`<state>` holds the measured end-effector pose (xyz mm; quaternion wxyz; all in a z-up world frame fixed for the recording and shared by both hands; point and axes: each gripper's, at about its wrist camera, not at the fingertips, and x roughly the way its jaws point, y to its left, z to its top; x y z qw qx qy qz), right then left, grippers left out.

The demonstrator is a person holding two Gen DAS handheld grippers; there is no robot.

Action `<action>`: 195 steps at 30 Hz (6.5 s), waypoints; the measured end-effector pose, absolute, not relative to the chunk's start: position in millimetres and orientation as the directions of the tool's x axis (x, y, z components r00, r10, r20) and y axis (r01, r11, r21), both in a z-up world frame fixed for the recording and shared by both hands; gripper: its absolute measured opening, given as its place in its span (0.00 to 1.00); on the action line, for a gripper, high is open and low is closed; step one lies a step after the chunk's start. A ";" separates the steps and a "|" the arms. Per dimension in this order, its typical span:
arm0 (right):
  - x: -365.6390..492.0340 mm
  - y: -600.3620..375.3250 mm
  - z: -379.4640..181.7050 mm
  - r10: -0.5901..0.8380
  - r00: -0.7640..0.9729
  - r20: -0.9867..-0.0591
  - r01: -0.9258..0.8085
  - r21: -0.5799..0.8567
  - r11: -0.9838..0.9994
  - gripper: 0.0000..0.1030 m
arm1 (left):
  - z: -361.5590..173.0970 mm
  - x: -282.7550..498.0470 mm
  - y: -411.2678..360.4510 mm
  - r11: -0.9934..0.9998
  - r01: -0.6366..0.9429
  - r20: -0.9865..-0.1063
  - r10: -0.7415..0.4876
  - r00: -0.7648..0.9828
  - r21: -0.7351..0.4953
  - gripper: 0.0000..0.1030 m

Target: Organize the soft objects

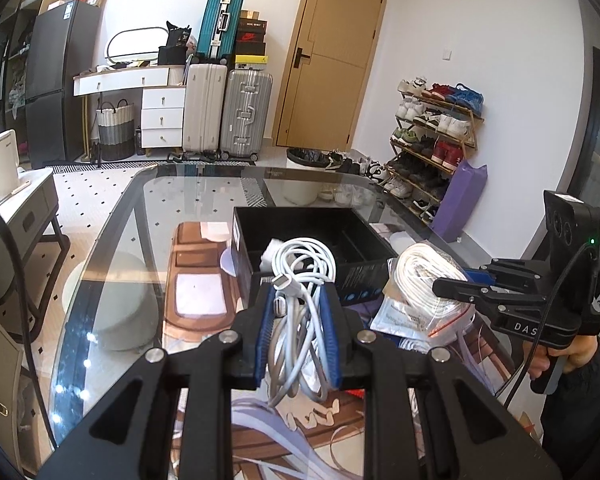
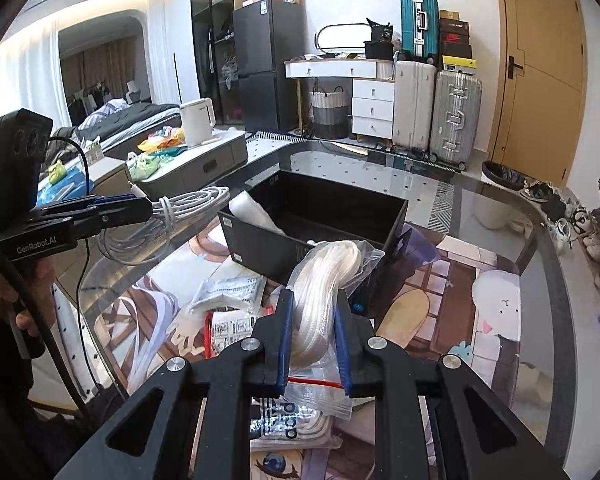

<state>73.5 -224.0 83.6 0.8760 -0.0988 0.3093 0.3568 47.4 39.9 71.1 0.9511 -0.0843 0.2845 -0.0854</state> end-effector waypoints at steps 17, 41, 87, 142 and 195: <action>93.4 -219.3 100.2 0.579 0.581 -0.573 -0.671 0.065 0.738 0.18 | 82.9 84.0 35.3 0.972 0.129 -0.507 -0.214 0.835 -0.198 0.20; 137.3 -207.6 101.3 0.563 0.594 -0.575 -0.648 0.073 0.758 0.18 | 76.1 136.9 25.5 0.976 0.132 -0.524 -0.205 0.827 -0.172 0.20; 193.2 -162.4 76.7 0.541 0.576 -0.614 -0.638 0.077 0.766 0.18 | 41.3 197.4 -3.8 0.992 0.104 -0.589 -0.126 0.799 -0.071 0.21; 119.8 -223.7 83.0 0.526 0.661 -0.536 -0.573 0.093 0.814 0.99 | 57.1 134.9 -3.0 0.995 0.078 -0.566 -0.099 0.818 -0.060 0.97; 122.5 -230.1 22.7 0.455 0.464 -0.760 -0.635 0.072 0.769 0.99 | -4.3 99.4 1.8 0.998 0.022 -0.689 -0.056 0.723 -0.059 1.00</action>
